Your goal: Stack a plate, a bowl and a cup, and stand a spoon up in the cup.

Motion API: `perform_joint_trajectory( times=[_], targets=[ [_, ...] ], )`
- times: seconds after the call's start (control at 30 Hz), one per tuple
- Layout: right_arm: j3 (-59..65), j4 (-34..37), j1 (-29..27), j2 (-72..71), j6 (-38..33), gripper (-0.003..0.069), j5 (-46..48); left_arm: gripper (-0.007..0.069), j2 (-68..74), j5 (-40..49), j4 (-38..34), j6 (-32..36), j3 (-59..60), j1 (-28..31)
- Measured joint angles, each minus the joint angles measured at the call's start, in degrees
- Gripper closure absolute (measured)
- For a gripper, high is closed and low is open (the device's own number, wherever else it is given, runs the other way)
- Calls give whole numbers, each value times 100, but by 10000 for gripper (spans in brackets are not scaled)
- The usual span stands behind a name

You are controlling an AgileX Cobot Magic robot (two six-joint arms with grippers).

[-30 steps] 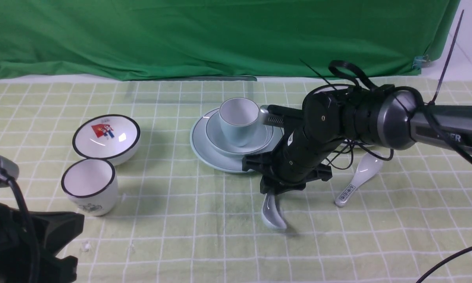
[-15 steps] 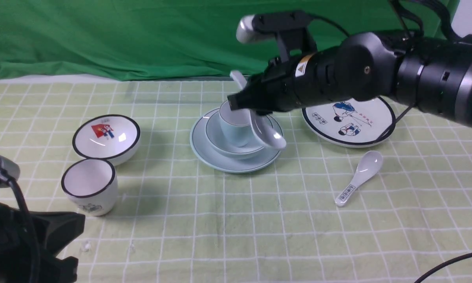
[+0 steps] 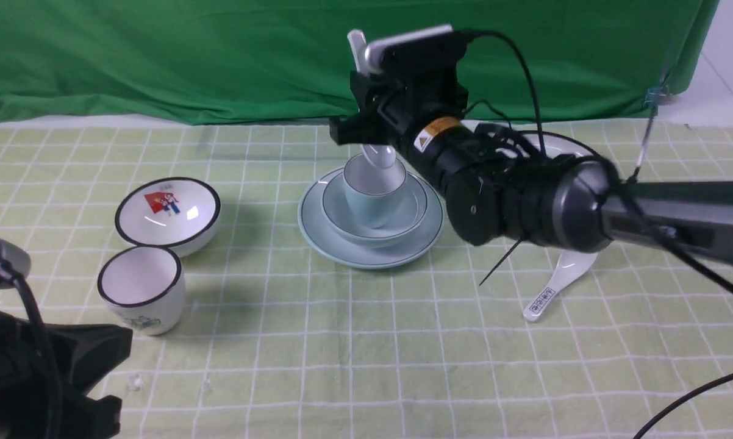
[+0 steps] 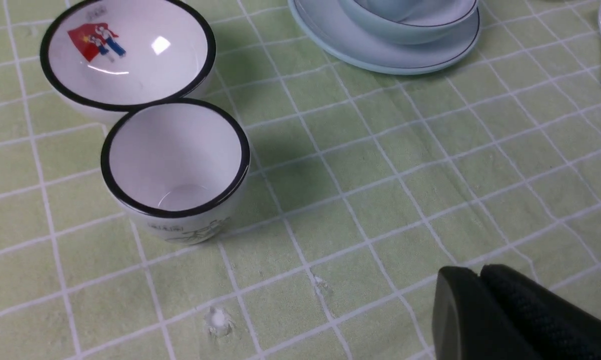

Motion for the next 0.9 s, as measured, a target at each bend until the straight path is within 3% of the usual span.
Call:
perform_joint_trajectory(
  times=[0.23,0.33,0.5,0.73,0.9],
  targets=[
    [11,-5,19,99,-98,468,-19,632,0,0,13,6,0,0],
    [11,-5,80,-271,-787,403,171,632,0,-6,26,6,0,0],
    [11,-5,112,-1213,-1787,382,829,632,0,-50,26,6,0,0],
    [6,11,28,-3262,-2285,485,2958,632,0,-73,30,6,0,0],
    [51,-370,-113,-4749,-2220,629,5437,632,0,-86,30,11,0,0]
  ],
)
